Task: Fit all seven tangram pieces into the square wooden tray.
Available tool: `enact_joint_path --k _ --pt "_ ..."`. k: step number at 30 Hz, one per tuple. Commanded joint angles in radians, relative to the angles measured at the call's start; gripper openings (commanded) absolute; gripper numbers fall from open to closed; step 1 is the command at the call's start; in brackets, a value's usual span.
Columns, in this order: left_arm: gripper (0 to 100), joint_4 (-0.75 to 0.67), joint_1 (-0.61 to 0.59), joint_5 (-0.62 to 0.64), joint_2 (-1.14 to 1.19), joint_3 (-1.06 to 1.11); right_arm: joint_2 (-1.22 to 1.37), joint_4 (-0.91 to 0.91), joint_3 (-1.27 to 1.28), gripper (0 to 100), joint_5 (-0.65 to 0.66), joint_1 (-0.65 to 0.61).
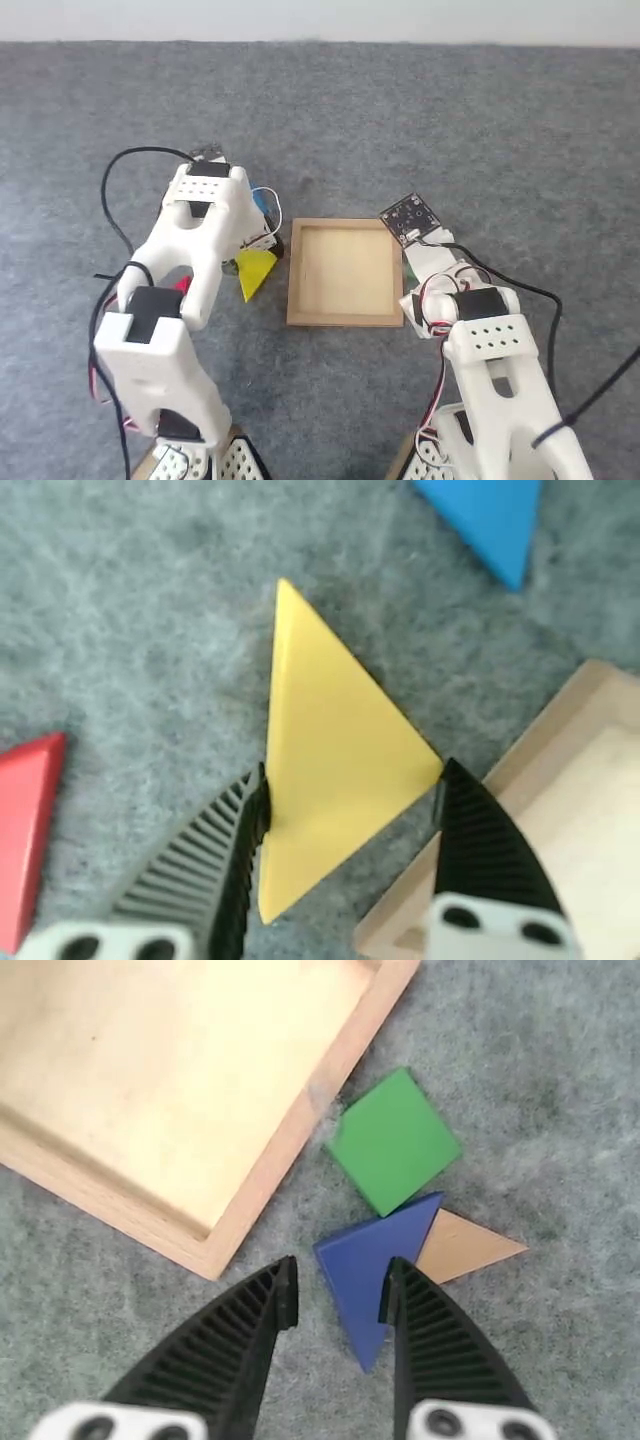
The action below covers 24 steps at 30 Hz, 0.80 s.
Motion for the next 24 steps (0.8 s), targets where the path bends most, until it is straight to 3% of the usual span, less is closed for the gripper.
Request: enact_joint_path --k 1,6,15,24 --pt "20 -0.009 -0.002 -0.084 0.012 0.013 -0.002 -0.015 -0.006 15.4 -0.009 -0.005" --pt "32 0.018 0.043 -0.121 0.014 0.013 -0.002 -0.015 -0.006 15.4 -0.009 -0.005" --pt "33 0.114 0.054 -0.184 0.014 -0.076 -0.002 -0.015 -0.006 15.4 -0.009 -0.005" --pt "33 0.112 0.046 -0.038 0.012 -0.097 -0.002 -0.015 -0.006 15.4 -0.009 -0.005"
